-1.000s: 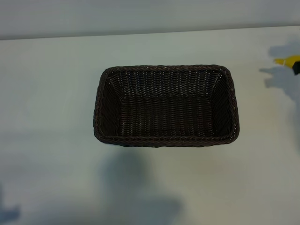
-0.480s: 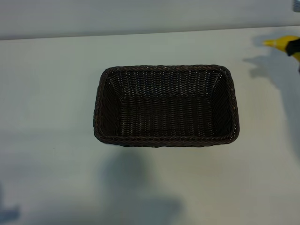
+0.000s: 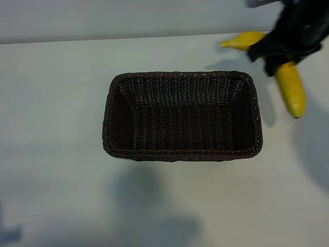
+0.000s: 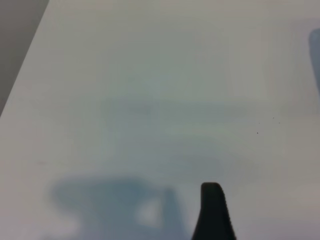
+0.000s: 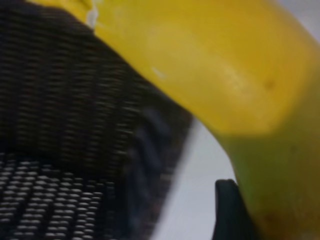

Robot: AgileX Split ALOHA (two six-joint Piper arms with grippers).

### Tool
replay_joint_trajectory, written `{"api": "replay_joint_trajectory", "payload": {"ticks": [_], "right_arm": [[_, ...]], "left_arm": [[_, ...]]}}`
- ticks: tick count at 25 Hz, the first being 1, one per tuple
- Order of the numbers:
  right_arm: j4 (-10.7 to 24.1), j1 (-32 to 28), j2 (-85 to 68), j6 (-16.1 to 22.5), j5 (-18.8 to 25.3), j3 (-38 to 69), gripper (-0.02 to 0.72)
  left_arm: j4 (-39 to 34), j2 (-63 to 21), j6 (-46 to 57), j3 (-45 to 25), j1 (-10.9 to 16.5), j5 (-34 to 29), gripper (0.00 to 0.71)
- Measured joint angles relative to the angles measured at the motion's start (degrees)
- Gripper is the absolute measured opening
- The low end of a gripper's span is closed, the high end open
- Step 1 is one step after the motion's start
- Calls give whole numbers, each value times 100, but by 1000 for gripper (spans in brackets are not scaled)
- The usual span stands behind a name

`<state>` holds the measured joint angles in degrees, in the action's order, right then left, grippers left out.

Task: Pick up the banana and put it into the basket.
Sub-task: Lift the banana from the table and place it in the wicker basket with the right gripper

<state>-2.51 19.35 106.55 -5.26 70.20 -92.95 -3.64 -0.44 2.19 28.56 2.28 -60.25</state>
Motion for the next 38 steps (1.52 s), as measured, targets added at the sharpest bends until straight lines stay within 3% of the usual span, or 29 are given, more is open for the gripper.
{"api": "replay_joint_trajectory", "payload": {"ticks": [13,17,23,25,28,38], "right_arm": [[20,1575,638,-187,-128,-421,417],[169,1813,677,-852,-451,-438,417],[251,2026,677,-2652,-805,-451,417],[251,2068,677,-3040,-863,-451,417],[216,2107,677,-3252,-1028,-451,417],[82,2107,890,-3294,-1376,-451,417]], "left_arm": [[0,0,5,0,0,0,540],[0,0,10,0,0,0,540],[0,0,17,0,0,0,540],[0,0,17,0,0,0,540],[0,0,17,0,0,0,540],[0,0,17,0,0,0,540]]}}
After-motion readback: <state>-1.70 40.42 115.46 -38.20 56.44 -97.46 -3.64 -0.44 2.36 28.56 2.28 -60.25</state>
